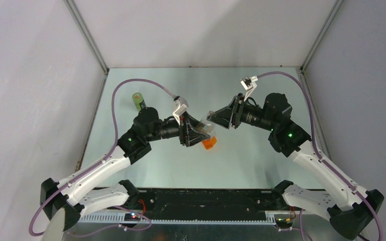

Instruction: Sort the pills into containers

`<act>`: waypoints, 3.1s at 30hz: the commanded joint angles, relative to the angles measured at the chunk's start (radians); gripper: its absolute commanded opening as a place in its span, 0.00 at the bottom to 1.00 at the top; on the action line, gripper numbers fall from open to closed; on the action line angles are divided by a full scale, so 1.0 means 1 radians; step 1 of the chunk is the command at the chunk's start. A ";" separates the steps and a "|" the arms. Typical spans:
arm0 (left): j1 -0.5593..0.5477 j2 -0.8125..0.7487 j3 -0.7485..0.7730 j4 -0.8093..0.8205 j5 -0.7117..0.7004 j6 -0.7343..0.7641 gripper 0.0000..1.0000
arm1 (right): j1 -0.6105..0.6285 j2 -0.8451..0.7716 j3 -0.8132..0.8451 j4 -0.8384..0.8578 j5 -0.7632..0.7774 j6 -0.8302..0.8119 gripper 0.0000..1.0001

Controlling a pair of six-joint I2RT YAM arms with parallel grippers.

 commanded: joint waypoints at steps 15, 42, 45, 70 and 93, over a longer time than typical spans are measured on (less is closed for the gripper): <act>0.003 -0.020 0.035 -0.057 0.162 0.123 0.00 | -0.154 -0.102 0.038 0.136 -0.395 -0.178 0.34; -0.154 0.263 0.031 -0.402 -0.472 0.377 0.00 | -0.172 0.051 -0.379 -0.157 0.682 -0.122 0.39; -0.168 0.299 0.030 -0.401 -0.495 0.402 0.00 | -0.172 0.111 -0.417 -0.089 0.699 -0.110 0.38; -0.173 0.466 0.028 -0.333 -0.545 0.410 0.00 | -0.172 0.273 -0.434 -0.033 0.688 -0.119 0.80; -0.176 0.658 0.298 -0.690 -0.709 0.443 0.00 | -0.208 0.145 -0.423 -0.146 0.718 -0.086 0.83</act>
